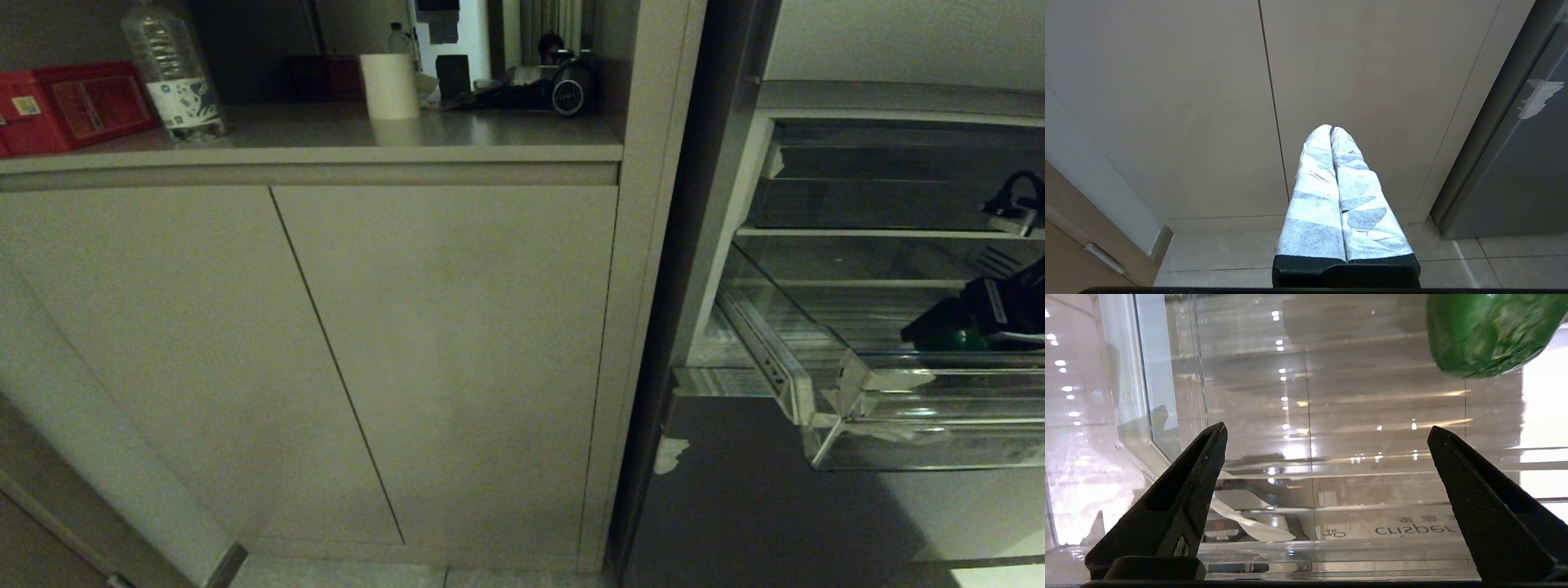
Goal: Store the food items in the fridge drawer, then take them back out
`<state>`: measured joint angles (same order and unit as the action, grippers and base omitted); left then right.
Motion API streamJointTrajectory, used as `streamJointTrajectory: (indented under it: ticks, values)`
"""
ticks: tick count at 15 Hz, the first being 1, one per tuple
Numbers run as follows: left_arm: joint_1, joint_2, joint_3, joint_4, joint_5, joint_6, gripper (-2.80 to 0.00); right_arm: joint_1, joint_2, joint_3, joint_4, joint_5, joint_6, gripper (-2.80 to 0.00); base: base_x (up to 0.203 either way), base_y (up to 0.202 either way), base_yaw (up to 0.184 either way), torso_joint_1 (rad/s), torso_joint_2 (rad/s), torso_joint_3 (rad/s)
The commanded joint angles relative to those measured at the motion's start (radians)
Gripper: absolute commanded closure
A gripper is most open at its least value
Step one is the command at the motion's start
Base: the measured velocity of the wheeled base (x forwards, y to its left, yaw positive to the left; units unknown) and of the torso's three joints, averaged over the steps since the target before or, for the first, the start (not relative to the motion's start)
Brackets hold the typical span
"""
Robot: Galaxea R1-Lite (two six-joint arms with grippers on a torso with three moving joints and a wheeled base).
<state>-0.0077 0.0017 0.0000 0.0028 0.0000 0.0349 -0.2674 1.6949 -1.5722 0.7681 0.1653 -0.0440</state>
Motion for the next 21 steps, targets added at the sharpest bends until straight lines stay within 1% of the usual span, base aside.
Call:
streamJointTrajectory:
  ticks: [1, 4, 7, 9, 11, 13, 21]
  values:
    - [0.000, 0.000, 0.000, -0.001, -0.001, 0.000, 0.00, -0.003, 0.013, -0.017, -0.002, 0.000, 0.007, -2.80, 0.000, 0.000, 0.000, 0.000, 0.00, 0.000]
    - [0.000, 0.000, 0.000, 0.000, 0.000, 0.000, 0.00, -0.005, 0.089, -0.098, -0.020, -0.010, 0.038, -2.80, 0.000, 0.000, 0.000, 0.000, 0.00, 0.000]
    - [0.000, 0.001, 0.000, 0.000, 0.000, 0.000, 0.00, -0.038, 0.181, -0.185, -0.026, -0.036, 0.067, -2.80, 0.000, 0.000, 0.000, 0.000, 0.00, 0.000]
    - [0.000, 0.001, 0.000, 0.000, -0.001, 0.000, 0.00, -0.064, 0.217, -0.211, -0.041, -0.044, 0.068, -2.80, 0.000, 0.000, 0.000, 0.000, 0.00, 0.000]
    - [0.000, 0.000, 0.000, 0.000, 0.000, 0.000, 0.00, -0.086, 0.251, -0.222, -0.106, -0.070, 0.067, -2.80, 0.000, 0.000, 0.000, 0.000, 0.00, 0.000]
    - [0.000, 0.001, -0.001, 0.000, 0.000, 0.000, 0.00, -0.102, 0.280, -0.237, -0.144, -0.078, 0.065, -2.80, 0.000, 0.000, 0.000, 0.000, 0.00, 0.000]
    - [0.000, 0.001, 0.000, 0.000, 0.000, 0.000, 0.00, -0.105, 0.374, -0.325, -0.145, -0.087, 0.067, -2.80, 0.000, 0.000, 0.000, 0.000, 0.00, 0.000]
